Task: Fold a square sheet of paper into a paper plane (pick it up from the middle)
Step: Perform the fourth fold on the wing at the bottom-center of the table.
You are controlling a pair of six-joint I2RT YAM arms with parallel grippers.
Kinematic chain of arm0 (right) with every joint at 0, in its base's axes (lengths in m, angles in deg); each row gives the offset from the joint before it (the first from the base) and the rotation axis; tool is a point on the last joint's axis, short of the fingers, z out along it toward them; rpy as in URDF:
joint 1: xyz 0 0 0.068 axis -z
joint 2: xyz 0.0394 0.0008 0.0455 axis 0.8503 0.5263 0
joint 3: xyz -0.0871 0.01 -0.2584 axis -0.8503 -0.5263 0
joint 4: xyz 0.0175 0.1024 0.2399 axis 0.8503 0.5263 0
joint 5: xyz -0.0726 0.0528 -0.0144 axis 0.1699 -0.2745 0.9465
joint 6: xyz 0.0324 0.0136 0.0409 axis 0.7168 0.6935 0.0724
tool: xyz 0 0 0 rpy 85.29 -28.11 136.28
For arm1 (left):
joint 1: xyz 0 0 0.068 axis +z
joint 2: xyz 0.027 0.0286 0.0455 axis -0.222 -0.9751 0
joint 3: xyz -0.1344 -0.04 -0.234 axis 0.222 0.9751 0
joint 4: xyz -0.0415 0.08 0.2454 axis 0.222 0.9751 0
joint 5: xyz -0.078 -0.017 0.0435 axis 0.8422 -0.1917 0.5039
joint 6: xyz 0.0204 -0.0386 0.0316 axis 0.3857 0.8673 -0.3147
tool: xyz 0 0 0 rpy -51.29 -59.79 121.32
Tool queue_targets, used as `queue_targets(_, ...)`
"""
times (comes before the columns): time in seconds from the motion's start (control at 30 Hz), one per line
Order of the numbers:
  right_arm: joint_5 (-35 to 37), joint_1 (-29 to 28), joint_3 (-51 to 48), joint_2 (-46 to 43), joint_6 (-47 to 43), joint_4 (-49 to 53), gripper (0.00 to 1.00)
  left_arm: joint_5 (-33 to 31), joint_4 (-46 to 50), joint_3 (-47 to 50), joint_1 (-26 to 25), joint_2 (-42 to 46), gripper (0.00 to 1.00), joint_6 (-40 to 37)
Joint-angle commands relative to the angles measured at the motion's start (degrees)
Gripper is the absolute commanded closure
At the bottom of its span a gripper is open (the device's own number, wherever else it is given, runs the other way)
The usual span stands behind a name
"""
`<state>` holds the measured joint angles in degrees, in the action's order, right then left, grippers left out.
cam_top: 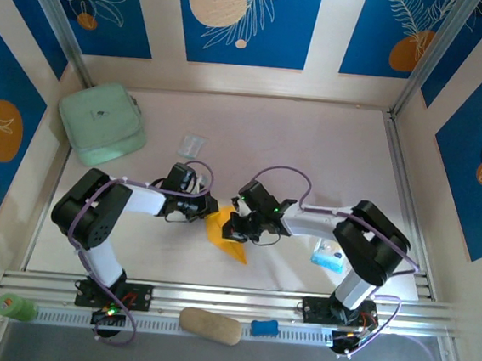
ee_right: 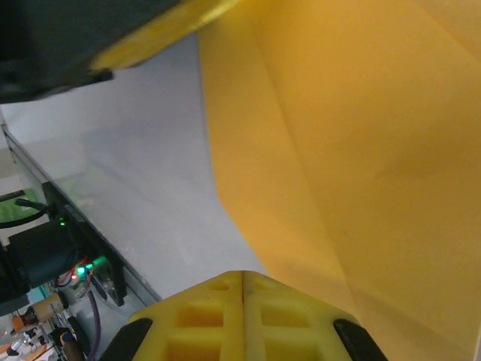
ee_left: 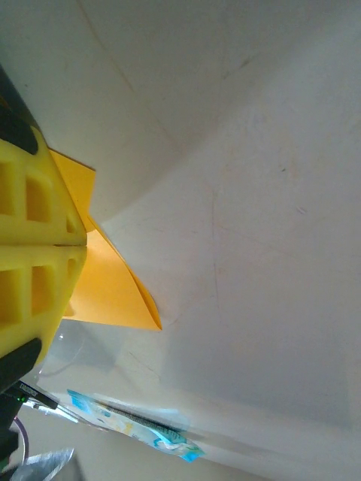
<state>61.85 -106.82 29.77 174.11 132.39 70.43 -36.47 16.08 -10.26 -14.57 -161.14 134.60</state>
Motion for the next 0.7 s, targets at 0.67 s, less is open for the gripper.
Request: queue_targets(0.67, 0.02, 1.11, 1.19, -0.52, -0.01, -0.07, 0.98, -1.83, 2.62, 1.11, 0.77, 0.1, 1.0, -0.63)
